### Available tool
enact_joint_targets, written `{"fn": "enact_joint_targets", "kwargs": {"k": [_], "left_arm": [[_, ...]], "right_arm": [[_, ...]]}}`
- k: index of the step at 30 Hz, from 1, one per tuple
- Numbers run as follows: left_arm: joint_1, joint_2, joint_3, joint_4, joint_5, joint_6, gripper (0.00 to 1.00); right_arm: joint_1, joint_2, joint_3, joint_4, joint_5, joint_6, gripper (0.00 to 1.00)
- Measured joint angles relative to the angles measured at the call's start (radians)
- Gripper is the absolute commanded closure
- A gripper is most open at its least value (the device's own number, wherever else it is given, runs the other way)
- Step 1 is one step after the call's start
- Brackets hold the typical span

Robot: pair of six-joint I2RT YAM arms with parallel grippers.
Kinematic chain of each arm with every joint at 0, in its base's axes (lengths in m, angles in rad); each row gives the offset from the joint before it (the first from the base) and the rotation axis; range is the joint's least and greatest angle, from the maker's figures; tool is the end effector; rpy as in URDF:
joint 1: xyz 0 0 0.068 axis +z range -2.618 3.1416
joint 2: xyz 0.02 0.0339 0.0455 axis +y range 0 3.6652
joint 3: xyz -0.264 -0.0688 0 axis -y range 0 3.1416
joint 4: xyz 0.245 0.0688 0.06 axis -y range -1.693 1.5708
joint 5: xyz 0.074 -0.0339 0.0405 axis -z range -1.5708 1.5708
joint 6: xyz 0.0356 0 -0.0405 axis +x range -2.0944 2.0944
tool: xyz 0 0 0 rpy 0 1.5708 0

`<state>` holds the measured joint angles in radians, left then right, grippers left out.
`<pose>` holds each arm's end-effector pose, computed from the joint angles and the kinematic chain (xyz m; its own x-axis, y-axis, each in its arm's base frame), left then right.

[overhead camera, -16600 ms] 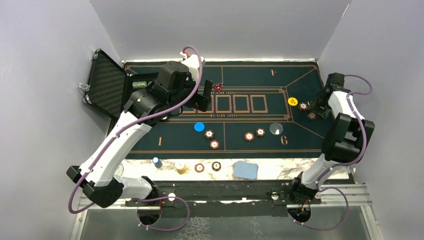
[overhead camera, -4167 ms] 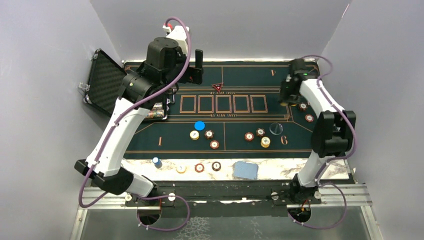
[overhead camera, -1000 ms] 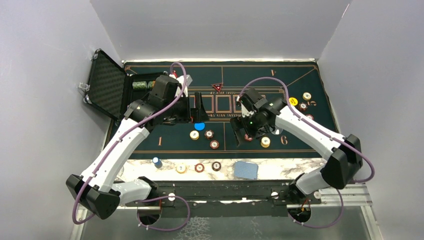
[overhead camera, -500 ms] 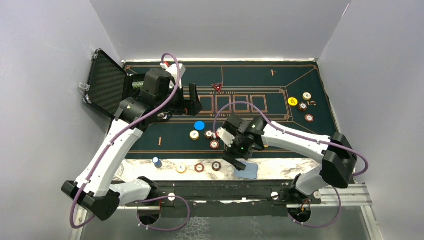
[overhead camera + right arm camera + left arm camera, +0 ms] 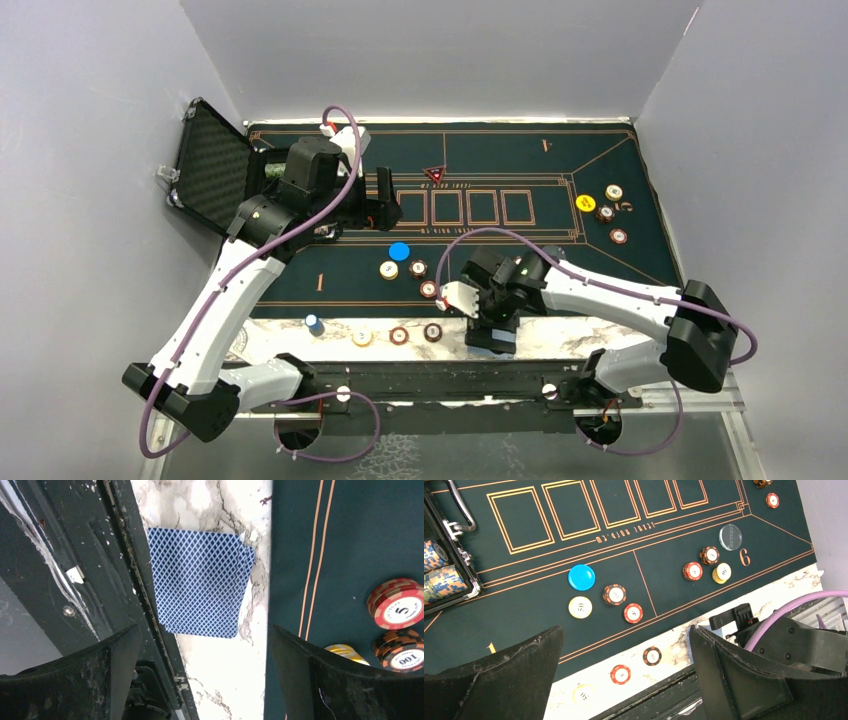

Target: Distribute texas hold em gaming equipment

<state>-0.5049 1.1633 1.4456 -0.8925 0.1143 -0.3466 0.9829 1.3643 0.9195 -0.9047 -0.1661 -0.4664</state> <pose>0.1937 -0.1117 0.4191 -0.6627 -0.0193 -0.7486 0.3586 0.8694 -0.3399 0.1264 0.2003 0.2142 -0.1052 -0.9575 -0.2686 -0.9943 0.0965 0.0454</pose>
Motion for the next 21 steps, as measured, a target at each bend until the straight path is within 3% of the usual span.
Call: {"fn": "enact_joint_targets", "kwargs": {"k": [21], "left_arm": [[0.009,0.0,0.0,0.0,-0.01,-0.003,0.01]], "right_arm": [[0.044,0.129,-0.008,0.101,-0.007,-0.032,0.0]]}}
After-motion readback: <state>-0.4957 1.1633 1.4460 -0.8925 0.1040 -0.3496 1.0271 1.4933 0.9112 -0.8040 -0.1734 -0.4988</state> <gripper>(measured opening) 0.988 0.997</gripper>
